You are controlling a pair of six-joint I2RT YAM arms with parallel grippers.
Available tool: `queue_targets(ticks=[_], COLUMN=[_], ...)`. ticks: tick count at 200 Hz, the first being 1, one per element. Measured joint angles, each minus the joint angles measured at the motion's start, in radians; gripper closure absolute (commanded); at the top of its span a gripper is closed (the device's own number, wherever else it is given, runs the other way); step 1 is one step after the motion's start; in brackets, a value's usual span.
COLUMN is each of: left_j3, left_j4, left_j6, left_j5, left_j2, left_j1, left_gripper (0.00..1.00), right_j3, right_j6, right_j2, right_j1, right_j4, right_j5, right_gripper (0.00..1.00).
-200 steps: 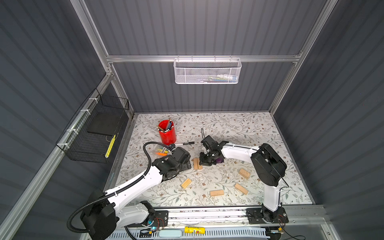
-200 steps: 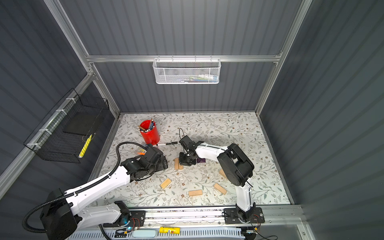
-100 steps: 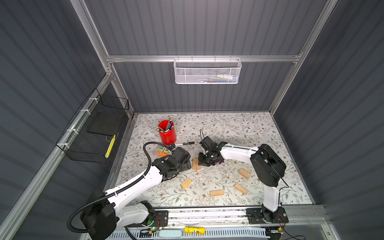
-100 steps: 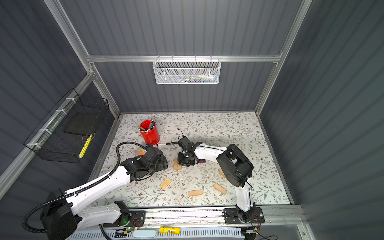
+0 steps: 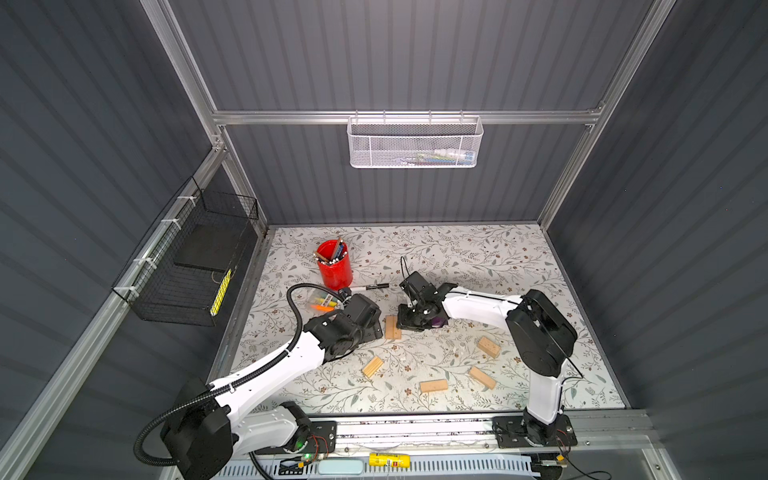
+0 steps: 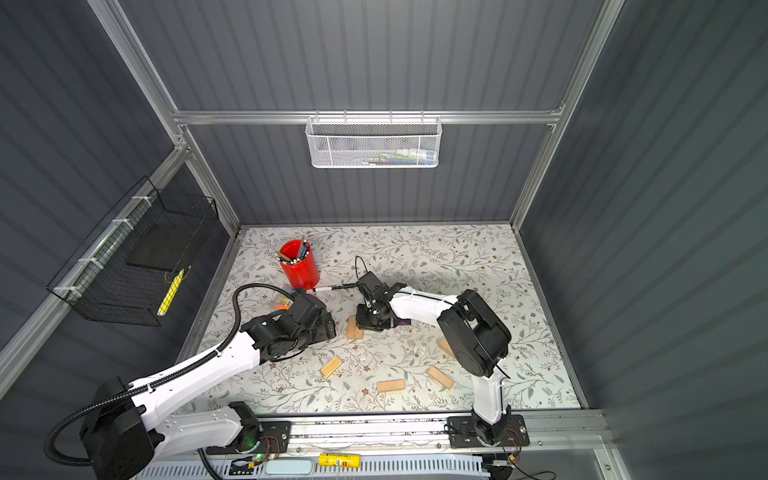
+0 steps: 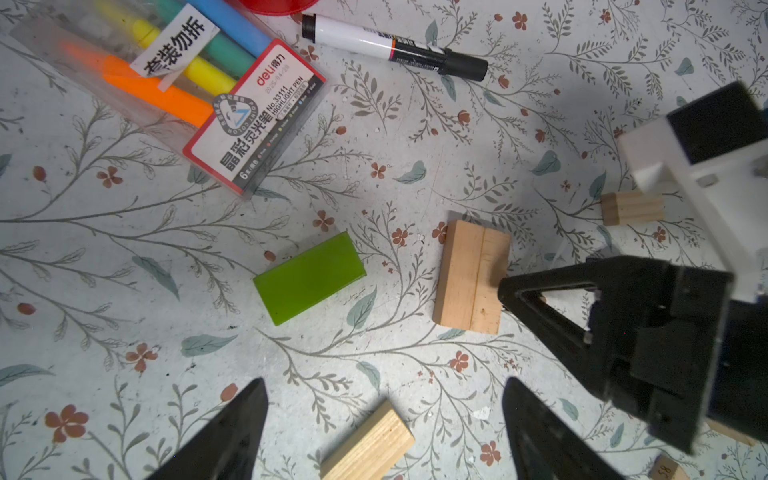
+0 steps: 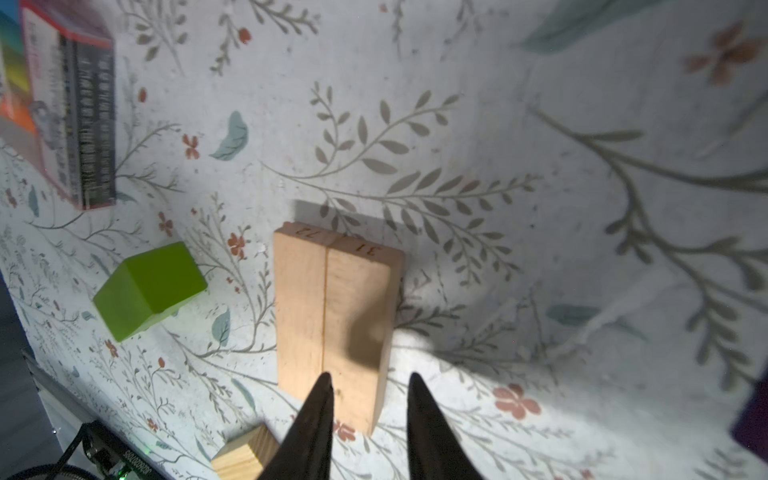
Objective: Build the wood block tower
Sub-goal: 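Lift the right gripper away from the blocks while left gripper shifts back, then move left gripper to a wooden block nearer the robot and grasp it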
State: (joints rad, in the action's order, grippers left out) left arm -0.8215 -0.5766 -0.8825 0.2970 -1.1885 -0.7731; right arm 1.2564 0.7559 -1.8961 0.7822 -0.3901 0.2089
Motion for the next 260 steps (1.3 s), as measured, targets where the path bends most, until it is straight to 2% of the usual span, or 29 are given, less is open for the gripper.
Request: queue_targets(ticks=[43,106,168,213,233,260], left_j3=[-0.024,-0.026,-0.028,-0.118,-0.180,-0.198], left_j4=[-0.017,-0.025,0.027,0.066,0.089,0.122], left_j6=[0.016,0.032,0.090,0.247,0.326,0.406], left_j5=[-0.040,-0.170,-0.203,-0.172,-0.159,-0.159], left_j2=[0.016,0.019,-0.035,-0.174,-0.260,-0.341], left_j1=[0.000,-0.032,-0.240,-0.424,-0.495,-0.546], left_gripper=[0.15,0.23,0.29,0.31,0.31,0.31], right_j3=[-0.051,-0.219,-0.436,-0.563,-0.585,-0.623], right_j6=[-0.046,-0.061,-0.020,0.013,0.021,0.035], right_j2=[0.158,0.406,0.686,0.914,0.962,0.988], right_j1=[0.000,-0.003,-0.064,-0.145,-0.171,-0.202], right_j4=[-0.010,-0.113,-0.213,-0.304,-0.327,-0.340], right_j5=[-0.015,-0.079,-0.116,-0.126,-0.125,-0.121], right_gripper=[0.56,0.42,0.27,0.14,0.08,0.01])
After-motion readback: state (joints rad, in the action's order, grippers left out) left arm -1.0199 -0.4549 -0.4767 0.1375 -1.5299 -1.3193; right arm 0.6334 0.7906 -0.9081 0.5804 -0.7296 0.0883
